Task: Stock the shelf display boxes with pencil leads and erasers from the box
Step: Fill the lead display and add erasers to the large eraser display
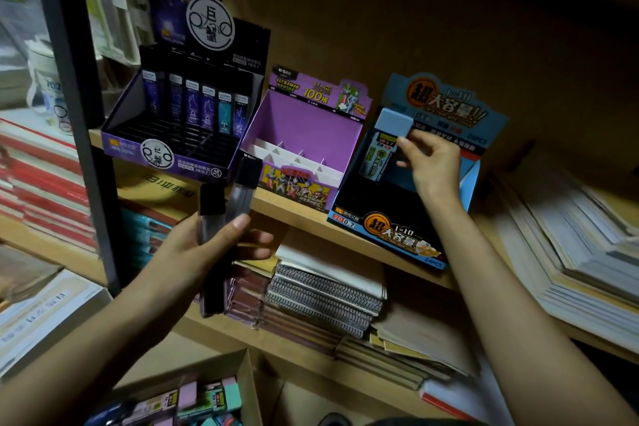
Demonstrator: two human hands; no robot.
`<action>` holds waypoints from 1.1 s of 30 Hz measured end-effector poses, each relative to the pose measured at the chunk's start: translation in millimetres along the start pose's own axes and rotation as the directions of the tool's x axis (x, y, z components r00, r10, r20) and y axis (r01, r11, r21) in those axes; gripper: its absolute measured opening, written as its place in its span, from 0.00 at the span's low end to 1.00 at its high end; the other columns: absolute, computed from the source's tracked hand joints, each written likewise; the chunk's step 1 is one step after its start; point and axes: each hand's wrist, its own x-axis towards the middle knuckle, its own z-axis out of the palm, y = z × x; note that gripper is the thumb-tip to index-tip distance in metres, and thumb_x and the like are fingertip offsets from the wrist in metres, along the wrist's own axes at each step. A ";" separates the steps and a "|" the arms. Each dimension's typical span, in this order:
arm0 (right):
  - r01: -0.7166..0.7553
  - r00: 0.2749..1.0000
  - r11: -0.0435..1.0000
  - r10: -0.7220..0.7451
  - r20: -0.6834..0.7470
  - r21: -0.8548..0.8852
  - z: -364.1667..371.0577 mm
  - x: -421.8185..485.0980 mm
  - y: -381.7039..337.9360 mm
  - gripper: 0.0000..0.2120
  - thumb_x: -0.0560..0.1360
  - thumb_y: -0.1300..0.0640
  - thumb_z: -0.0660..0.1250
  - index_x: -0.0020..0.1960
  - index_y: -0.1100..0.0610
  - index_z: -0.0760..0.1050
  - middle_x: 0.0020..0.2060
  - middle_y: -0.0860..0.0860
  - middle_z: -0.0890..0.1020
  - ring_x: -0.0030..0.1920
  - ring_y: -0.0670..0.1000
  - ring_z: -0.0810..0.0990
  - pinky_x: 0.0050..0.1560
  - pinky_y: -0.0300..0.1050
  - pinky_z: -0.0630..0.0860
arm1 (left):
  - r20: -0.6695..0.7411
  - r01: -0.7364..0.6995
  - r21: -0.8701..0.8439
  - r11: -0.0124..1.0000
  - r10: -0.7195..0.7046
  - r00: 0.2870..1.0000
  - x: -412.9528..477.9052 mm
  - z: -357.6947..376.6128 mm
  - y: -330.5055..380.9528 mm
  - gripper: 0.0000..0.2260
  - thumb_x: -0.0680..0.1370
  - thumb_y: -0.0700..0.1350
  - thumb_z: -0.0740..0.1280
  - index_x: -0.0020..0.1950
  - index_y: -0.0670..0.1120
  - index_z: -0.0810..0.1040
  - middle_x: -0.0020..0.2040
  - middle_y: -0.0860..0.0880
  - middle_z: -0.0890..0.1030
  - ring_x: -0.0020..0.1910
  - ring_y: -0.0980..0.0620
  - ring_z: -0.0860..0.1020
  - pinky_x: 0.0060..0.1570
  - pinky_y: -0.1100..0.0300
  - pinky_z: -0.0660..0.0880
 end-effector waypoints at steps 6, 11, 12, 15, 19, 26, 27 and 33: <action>-0.062 0.993 0.995 0.068 0.093 -0.073 -1.8 -0.1 5.9 0.14 0.75 0.62 0.68 0.59 0.65 0.77 0.50 0.56 0.81 0.48 0.51 0.81 0.39 0.34 0.80 | 0.003 0.001 -0.017 1.000 -0.001 1.000 0.4 0.5 -1.2 0.13 0.71 0.48 0.63 0.54 0.46 0.75 0.46 0.44 0.85 0.43 0.48 0.84 0.34 0.57 0.81; -0.026 0.997 0.952 0.047 0.059 -0.306 -2.5 -5.4 9.5 0.10 0.76 0.56 0.68 0.50 0.63 0.81 0.41 0.57 0.84 0.37 0.48 0.81 0.43 0.41 0.79 | 0.010 0.017 -0.014 1.000 -0.017 1.000 0.3 1.1 -2.0 0.14 0.72 0.48 0.63 0.54 0.45 0.75 0.47 0.44 0.85 0.43 0.48 0.84 0.33 0.60 0.80; -0.018 0.997 0.939 0.044 0.070 -0.344 -2.9 -6.9 8.4 0.10 0.76 0.55 0.67 0.47 0.62 0.81 0.38 0.57 0.84 0.36 0.49 0.81 0.43 0.44 0.79 | 0.009 0.017 -0.014 1.000 -0.017 1.000 -0.3 1.4 -1.8 0.14 0.72 0.48 0.63 0.54 0.45 0.75 0.46 0.44 0.85 0.43 0.48 0.84 0.33 0.60 0.80; -0.015 0.990 0.852 0.086 0.112 -0.523 -4.4 -11.4 1.9 0.15 0.76 0.50 0.67 0.40 0.62 0.81 0.34 0.57 0.83 0.34 0.50 0.79 0.41 0.46 0.76 | 0.008 0.022 -0.015 1.000 -0.022 1.000 -2.4 1.7 -0.5 0.14 0.72 0.49 0.63 0.55 0.45 0.75 0.46 0.44 0.85 0.42 0.48 0.84 0.33 0.61 0.79; 0.081 0.996 0.741 -0.046 0.070 -0.666 -8.0 -25.5 -23.1 0.16 0.77 0.46 0.64 0.41 0.57 0.80 0.34 0.53 0.81 0.39 0.54 0.79 0.37 0.44 0.69 | 0.007 0.021 -0.005 1.000 -0.021 1.000 -3.7 1.0 2.3 0.15 0.73 0.49 0.63 0.57 0.44 0.74 0.46 0.44 0.85 0.41 0.49 0.84 0.34 0.60 0.80; -0.173 0.738 0.984 0.103 0.667 0.039 58.0 -115.8 -79.8 0.11 0.78 0.52 0.62 0.44 0.58 0.77 0.36 0.53 0.80 0.36 0.48 0.80 0.37 0.40 0.75 | 0.047 0.031 -0.003 1.000 -0.031 0.998 -8.9 2.4 9.7 0.13 0.75 0.47 0.62 0.56 0.43 0.73 0.39 0.46 0.84 0.28 0.55 0.77 0.28 0.65 0.75; -0.254 0.688 0.963 0.113 0.717 0.092 67.0 -124.4 -83.1 0.11 0.79 0.53 0.62 0.44 0.60 0.75 0.34 0.55 0.78 0.33 0.51 0.79 0.36 0.42 0.74 | 0.064 0.026 0.001 1.000 -0.026 0.998 -10.5 2.4 10.8 0.12 0.75 0.47 0.62 0.55 0.41 0.73 0.37 0.47 0.82 0.26 0.57 0.74 0.26 0.66 0.73; -0.436 0.714 0.852 0.131 0.688 0.290 96.9 -147.4 -116.1 0.13 0.80 0.64 0.59 0.39 0.69 0.72 0.25 0.59 0.75 0.21 0.45 0.72 0.30 0.34 0.70 | -0.021 0.096 -0.103 0.990 -0.099 0.995 -7.0 -9.4 19.4 0.24 0.69 0.66 0.59 0.51 0.49 0.79 0.29 0.49 0.76 0.19 0.57 0.65 0.19 0.66 0.62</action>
